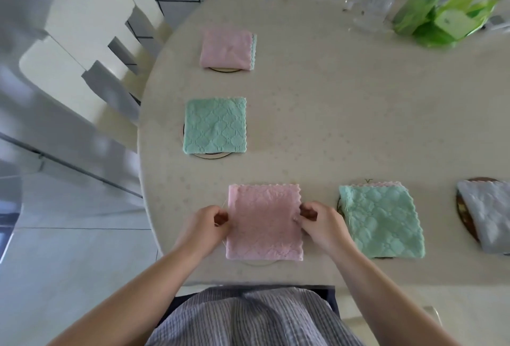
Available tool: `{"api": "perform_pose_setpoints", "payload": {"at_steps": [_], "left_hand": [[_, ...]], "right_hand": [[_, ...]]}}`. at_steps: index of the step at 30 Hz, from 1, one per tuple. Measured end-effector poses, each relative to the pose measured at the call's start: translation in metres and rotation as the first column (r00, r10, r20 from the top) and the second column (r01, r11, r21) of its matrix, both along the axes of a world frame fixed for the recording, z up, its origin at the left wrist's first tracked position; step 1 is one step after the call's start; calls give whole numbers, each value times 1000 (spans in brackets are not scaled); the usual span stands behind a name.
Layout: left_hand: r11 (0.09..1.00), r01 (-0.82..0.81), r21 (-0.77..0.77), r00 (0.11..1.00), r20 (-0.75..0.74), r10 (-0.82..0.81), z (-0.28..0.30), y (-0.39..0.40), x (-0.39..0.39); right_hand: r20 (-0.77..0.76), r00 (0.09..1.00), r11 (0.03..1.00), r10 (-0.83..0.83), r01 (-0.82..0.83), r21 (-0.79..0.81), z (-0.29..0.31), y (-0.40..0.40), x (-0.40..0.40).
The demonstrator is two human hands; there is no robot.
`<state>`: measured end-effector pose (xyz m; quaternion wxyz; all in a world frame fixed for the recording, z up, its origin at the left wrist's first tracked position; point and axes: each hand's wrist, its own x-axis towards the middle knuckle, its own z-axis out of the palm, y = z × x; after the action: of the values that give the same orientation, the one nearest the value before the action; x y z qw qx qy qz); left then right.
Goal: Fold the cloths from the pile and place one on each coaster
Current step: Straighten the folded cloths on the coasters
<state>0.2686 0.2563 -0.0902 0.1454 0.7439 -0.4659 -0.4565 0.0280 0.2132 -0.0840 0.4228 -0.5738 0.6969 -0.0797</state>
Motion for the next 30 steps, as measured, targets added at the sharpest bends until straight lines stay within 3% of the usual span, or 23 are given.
{"api": "perform_pose_setpoints", "payload": {"at_steps": [8,18,30], "left_hand": [[997,-44,63,999,-18,46,-2,-3,4],[996,-61,68,998,27,60,-5,9,19],[997,-24,76,998,-59,28,-4,0,21]], "right_hand": [[-42,998,997,50,-48,53,1,-7,8],[18,993,979,119,-120,165,2,-12,18],[161,986,959,-51,3,282,3,-19,13]]}}
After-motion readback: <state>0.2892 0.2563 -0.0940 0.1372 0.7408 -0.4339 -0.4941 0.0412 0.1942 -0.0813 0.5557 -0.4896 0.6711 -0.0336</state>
